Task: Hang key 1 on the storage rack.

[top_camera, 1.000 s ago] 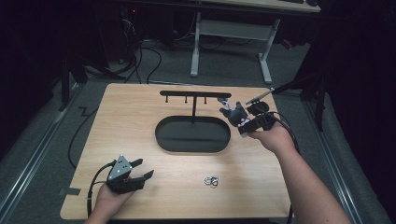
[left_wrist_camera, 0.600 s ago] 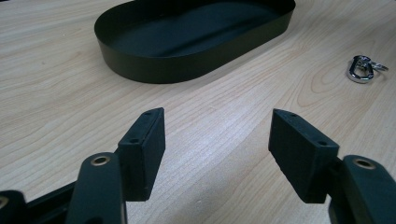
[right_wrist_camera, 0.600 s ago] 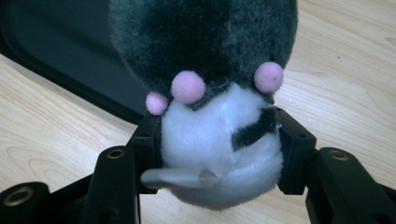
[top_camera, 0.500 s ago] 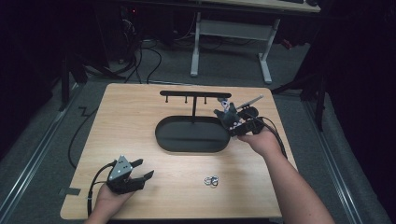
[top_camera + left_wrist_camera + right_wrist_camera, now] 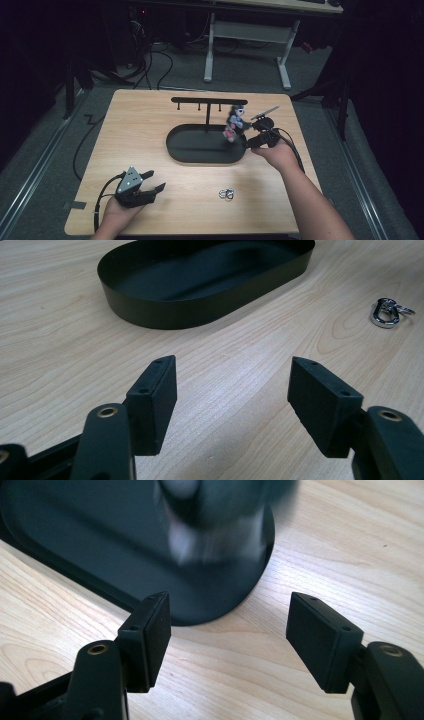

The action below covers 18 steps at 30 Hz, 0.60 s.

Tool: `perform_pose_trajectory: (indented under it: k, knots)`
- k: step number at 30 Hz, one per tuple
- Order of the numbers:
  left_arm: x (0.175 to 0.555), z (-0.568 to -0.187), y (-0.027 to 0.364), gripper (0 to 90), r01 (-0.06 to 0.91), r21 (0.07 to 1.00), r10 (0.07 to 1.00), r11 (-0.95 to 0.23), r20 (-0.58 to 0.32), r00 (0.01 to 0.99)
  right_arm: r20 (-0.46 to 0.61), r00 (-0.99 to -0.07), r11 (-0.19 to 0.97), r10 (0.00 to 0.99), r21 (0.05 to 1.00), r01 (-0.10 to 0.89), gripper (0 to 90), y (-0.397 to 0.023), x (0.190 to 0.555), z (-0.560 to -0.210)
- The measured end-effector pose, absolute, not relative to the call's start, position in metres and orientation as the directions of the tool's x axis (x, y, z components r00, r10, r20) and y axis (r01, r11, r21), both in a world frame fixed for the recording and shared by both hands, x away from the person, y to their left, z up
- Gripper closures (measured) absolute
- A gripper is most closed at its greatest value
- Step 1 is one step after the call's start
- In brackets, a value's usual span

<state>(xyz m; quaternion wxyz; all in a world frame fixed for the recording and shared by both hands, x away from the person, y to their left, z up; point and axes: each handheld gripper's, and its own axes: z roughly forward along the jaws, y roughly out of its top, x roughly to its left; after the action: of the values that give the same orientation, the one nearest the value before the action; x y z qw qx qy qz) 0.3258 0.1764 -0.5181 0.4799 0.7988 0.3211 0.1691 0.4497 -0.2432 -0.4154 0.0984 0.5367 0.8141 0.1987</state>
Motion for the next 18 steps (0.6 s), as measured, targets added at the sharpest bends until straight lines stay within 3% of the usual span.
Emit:
perform_pose_trajectory:
  k: [10, 18]
  knots:
    - [0.326, -0.518, 0.174, 37.0, 0.351, 0.875, 0.671, -0.333, -0.042, 0.741, 0.012, -0.446, 0.382, 0.895, 0.498, 0.779, 40.9, -0.252, 0.413, -0.412]
    - [0.327, -0.517, 0.175, 37.0, 0.361, 0.878, 0.678, -0.315, -0.058, 0.733, 0.02, -0.426, 0.32, 0.905, 0.628, 0.71, 45.3, -0.272, 0.364, -0.436]
